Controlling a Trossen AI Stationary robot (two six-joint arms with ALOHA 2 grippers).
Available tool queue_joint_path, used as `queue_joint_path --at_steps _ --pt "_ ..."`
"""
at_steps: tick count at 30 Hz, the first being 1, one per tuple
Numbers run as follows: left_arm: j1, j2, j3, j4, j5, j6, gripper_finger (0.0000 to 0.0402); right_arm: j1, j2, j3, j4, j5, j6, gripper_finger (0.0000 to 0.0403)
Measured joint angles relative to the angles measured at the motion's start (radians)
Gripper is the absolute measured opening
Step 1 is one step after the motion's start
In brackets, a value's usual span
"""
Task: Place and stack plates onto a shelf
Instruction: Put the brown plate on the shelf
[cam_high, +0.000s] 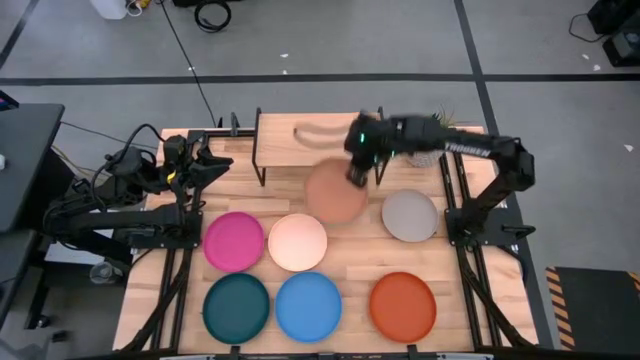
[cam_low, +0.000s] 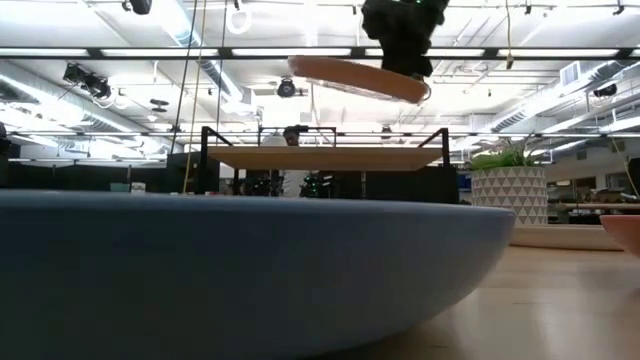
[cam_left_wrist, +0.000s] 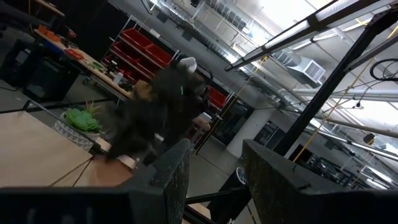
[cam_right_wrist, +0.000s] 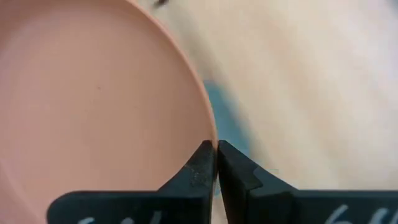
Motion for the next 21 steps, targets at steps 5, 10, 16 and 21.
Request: queue_joint_path --at_steps 5,10,16,21 --pt "0.0 0.0 0.0 0.0 -0.011 0.0 0.0156 -0.204 0.03 0.112 -0.074 0.002 -0.02 0.0016" --pt "0.0 0.0 0.0 0.006 -0.017 0.008 0.0156 -0.367 0.079 0.146 -0.117 -0.026 -0.06 0.0017" --pt "0.0 0.001 0.0 0.007 -0.033 0.011 0.0156 -0.453 0.141 0.146 -0.117 -0.041 -0.117 0.0019" --pt "0.0 0.0 0.0 0.007 -0.034 0.007 0.0156 -0.478 0.17 0.146 -0.106 -0.072 -0.141 0.0045"
